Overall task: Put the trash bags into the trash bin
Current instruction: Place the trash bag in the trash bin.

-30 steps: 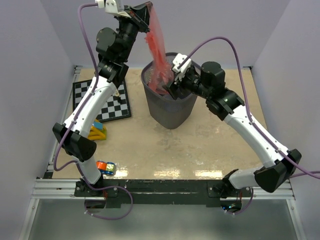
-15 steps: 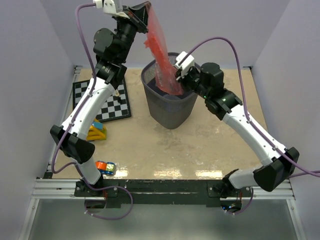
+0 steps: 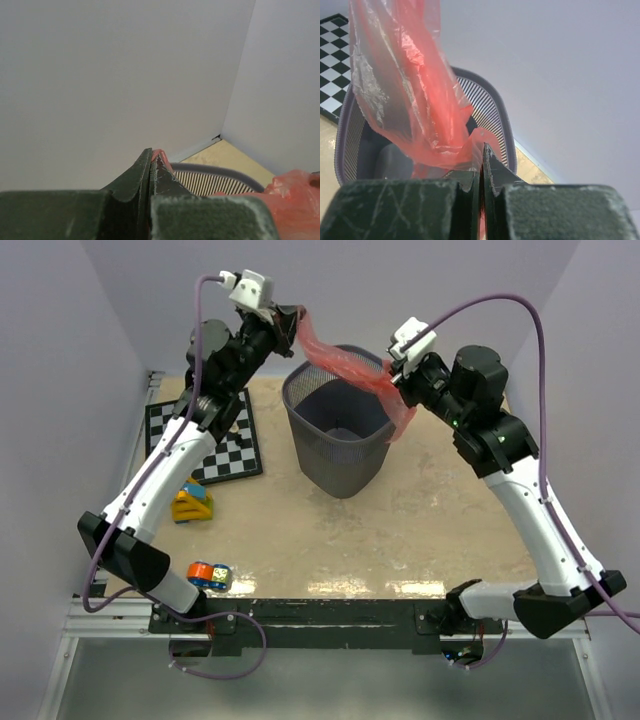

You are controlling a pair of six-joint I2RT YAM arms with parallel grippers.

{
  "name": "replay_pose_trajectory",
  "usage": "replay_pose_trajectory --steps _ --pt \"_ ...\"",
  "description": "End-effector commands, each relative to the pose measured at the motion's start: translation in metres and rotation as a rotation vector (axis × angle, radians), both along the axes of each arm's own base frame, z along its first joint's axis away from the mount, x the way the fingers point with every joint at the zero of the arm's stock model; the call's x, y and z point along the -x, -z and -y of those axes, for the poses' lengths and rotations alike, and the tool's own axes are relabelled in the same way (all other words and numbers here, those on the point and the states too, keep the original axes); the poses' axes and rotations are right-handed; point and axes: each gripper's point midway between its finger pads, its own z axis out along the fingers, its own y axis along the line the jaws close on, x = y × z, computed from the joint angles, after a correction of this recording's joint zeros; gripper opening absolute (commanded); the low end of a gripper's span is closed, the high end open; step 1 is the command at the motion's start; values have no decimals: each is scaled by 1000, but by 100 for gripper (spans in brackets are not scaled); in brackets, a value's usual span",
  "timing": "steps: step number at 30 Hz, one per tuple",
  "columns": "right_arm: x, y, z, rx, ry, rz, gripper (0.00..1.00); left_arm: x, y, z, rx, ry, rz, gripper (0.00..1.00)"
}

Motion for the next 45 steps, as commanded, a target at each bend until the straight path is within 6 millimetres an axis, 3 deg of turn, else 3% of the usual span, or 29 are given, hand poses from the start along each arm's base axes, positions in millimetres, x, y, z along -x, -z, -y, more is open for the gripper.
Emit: replay_pose_trajectory --steps 1,5,6,11,18,23,33,41,45 --pt "-10 15 12 28 47 -54 0 -6 31 -12 -134 -62 -47 0" --pt "-38 33 19 33 74 -117 0 -32 63 -21 -226 -123 -86 0" --pt "-46 37 16 40 68 -126 0 -38 79 -23 -251 -130 -127 0" --pt "-84 61 6 80 52 -168 0 -70 117 -24 -316 -166 -167 0" --pt "-141 78 27 38 64 -273 0 -122 116 -33 -286 -230 -143 0" --pt "-154 81 32 28 55 -289 0 -144 121 -32 -233 -215 -169 0" --pt "-179 130 23 6 27 -423 2 -158 175 -11 -190 -58 -298 0" --pt "-177 170 33 -17 44 -545 3 -140 244 -3 -191 63 -499 0" --pt "-172 177 38 -24 40 -582 5 -116 261 3 -148 170 -588 0"
